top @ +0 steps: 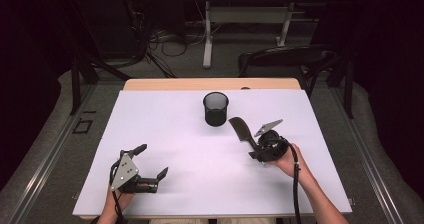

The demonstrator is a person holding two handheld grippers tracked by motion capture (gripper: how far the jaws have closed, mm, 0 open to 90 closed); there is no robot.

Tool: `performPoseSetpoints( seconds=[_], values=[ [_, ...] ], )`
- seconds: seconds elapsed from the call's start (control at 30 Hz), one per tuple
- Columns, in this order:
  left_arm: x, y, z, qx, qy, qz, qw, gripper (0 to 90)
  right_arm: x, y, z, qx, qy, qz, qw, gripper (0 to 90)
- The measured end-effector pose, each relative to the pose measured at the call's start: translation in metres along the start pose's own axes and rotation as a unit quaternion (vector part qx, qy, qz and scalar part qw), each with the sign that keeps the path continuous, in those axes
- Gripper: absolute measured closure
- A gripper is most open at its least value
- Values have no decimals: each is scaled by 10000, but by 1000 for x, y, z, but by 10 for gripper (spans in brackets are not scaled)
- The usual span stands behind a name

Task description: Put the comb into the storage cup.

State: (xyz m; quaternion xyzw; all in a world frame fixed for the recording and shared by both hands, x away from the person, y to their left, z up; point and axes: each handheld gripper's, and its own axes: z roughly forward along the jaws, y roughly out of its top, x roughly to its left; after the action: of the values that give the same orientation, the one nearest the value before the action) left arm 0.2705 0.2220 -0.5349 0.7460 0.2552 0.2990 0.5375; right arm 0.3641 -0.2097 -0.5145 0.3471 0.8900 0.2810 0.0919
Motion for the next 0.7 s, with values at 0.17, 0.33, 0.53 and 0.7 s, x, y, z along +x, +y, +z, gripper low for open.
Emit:
performPoseSetpoints(
  seconds=[0.17, 0.33, 0.53, 0.7],
  values=[
    [0, 0, 0, 8, 3, 13, 10000, 9, 1, 0, -4, -64, -33, 127, 9999, 453],
    [0, 0, 0, 4, -20, 8, 10000, 8, 1, -2, -8, -30, -90, 224, 9997, 338],
    [0, 1, -1, 1, -25, 6, 10000, 8, -1, -3, -11, -58, -133, 363, 9992, 179],
    [0, 1, -1, 5, -19, -2, 10000, 8, -2, -1, -12, -37, -222, 479, 9986, 132]
  ],
)
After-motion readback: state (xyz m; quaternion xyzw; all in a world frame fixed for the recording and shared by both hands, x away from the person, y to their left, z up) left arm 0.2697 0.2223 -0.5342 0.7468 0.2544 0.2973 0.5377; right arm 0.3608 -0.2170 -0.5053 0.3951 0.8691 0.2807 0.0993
